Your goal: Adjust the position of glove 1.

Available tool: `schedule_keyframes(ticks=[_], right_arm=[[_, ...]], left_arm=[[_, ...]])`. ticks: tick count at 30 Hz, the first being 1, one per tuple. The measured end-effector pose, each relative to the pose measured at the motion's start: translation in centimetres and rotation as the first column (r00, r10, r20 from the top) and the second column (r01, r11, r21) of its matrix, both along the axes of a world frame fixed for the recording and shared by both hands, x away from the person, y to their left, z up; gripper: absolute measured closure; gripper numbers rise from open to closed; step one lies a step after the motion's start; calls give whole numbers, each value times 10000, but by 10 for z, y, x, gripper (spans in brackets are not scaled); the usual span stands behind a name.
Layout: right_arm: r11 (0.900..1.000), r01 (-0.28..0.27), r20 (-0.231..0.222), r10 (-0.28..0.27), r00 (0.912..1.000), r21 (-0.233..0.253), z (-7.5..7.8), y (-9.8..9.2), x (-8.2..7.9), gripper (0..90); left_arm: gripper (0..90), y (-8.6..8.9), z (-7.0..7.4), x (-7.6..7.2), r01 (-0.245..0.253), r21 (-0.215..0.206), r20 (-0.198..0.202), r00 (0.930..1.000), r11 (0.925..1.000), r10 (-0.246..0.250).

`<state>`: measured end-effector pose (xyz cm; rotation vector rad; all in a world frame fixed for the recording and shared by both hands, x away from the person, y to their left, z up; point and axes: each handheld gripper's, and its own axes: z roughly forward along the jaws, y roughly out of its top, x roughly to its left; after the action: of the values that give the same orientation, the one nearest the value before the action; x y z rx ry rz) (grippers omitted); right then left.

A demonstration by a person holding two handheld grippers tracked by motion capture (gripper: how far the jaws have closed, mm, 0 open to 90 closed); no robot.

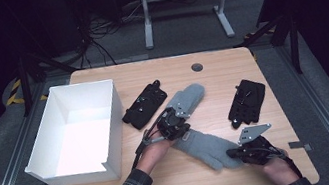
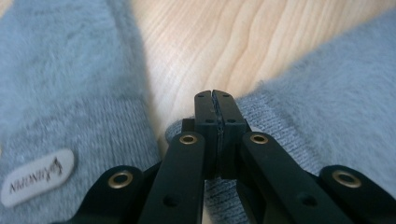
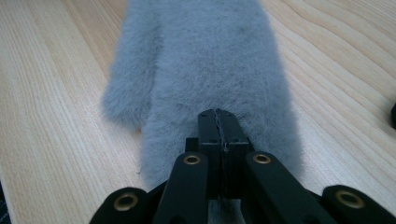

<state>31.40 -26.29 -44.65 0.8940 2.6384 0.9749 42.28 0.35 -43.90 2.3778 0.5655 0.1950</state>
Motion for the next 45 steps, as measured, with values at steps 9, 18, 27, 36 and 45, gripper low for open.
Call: schedule_keyframes(ticks=[9,18,27,36,45], right_arm=[[9995,317,116,-316,9994,-94,0,-4,16,900],[9983,551,324,-545,9980,-202,1,7,46,900],[9990,454,466,-452,9979,-29,-1,28,71,900],[9999,165,651,-168,9977,48,-5,50,84,900],[9986,306,793,-339,9963,428,0,50,84,855]], left_arm=[[898,19,1,-19,-53,-5,-305,9995,10000,53],[898,40,0,-46,65,-123,-653,9978,9999,-73],[897,53,-1,-68,76,-184,-800,9968,9998,-90],[897,59,-3,-90,355,-429,-1214,9918,9984,-405],[875,62,0,-92,380,-604,-1224,9915,9974,-452]])
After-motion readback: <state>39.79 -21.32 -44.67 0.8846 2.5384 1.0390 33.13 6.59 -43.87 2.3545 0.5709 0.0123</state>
